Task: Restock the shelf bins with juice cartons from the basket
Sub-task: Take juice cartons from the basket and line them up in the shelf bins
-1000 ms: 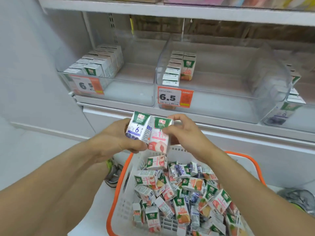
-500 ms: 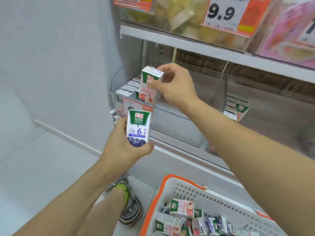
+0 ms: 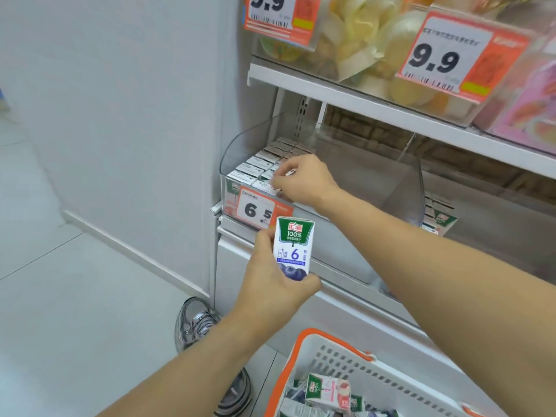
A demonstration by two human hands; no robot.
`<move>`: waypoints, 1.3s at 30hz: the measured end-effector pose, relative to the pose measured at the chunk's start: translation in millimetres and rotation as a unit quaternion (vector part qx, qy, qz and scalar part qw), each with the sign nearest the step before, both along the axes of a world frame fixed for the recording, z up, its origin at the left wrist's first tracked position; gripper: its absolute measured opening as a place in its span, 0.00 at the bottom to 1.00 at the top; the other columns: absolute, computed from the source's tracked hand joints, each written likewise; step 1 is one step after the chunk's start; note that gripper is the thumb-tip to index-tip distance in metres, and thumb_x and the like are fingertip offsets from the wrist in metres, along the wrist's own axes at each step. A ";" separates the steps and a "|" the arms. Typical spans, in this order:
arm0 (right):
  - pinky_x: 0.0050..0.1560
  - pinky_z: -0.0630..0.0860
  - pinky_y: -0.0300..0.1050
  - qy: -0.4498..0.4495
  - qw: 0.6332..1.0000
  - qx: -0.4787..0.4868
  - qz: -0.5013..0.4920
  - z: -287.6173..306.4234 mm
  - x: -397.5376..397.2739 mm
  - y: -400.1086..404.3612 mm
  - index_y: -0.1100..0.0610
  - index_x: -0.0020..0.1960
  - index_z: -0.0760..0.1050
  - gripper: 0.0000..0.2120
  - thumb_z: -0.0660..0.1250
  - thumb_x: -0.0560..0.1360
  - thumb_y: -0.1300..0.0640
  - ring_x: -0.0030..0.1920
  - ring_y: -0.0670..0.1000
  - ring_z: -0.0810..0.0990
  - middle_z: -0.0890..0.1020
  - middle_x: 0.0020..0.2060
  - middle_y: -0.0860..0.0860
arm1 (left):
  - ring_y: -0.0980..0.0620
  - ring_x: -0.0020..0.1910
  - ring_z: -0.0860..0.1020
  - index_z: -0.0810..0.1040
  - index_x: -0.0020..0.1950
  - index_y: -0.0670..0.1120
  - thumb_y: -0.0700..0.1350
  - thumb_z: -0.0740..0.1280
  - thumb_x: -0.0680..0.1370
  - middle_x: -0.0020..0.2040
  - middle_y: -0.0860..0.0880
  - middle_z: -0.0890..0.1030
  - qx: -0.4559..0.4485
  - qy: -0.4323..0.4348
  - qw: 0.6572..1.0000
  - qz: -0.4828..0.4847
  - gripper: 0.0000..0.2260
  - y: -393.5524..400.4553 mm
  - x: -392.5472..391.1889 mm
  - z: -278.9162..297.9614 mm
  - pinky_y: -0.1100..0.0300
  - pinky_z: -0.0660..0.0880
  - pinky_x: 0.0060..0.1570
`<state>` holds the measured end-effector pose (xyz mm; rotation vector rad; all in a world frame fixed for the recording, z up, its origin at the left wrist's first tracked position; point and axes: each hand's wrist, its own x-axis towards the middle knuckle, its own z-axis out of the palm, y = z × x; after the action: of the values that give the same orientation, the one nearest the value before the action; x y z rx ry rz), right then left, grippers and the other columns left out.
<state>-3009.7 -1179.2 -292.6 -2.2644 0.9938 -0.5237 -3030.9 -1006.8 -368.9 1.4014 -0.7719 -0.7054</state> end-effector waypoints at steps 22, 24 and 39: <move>0.41 0.84 0.50 -0.172 0.977 0.128 0.001 25.2 -391.0 49.4 0.59 0.62 0.75 0.19 0.71 0.72 0.60 0.41 0.61 0.86 0.84 0.52 0.55 | 0.51 0.49 0.82 0.71 0.68 0.57 0.34 0.77 0.69 0.55 0.53 0.81 -0.124 -0.130 0.953 -0.243 0.33 -65.3 -199.3 41.1 0.53 0.81 0.50; 0.42 0.84 0.49 -0.211 0.971 0.114 -0.020 22.7 -418.6 46.5 0.61 0.63 0.75 0.20 0.70 0.72 0.63 0.42 0.62 0.86 0.83 0.54 0.58 | 0.53 0.56 0.80 0.70 0.71 0.55 0.36 0.78 0.69 0.59 0.54 0.79 -0.154 -0.155 0.940 -0.261 0.35 -78.7 -221.6 40.3 0.57 0.79 0.54; 0.53 0.81 0.51 -0.114 0.883 -0.176 -0.419 10.9 -596.0 -65.3 0.49 0.62 0.77 0.18 0.73 0.74 0.58 0.50 0.51 0.82 0.83 0.55 0.52 | 0.46 0.42 0.76 0.84 0.52 0.47 0.45 0.74 0.75 0.43 0.49 0.77 -0.181 -0.518 0.835 -0.045 0.07 -161.2 -281.5 -5.4 0.56 0.59 0.46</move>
<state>-3605.7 -1244.5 -281.7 -1.8817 1.8576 -1.3925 -3312.4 -1168.0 -374.2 1.3357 -1.7219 0.2266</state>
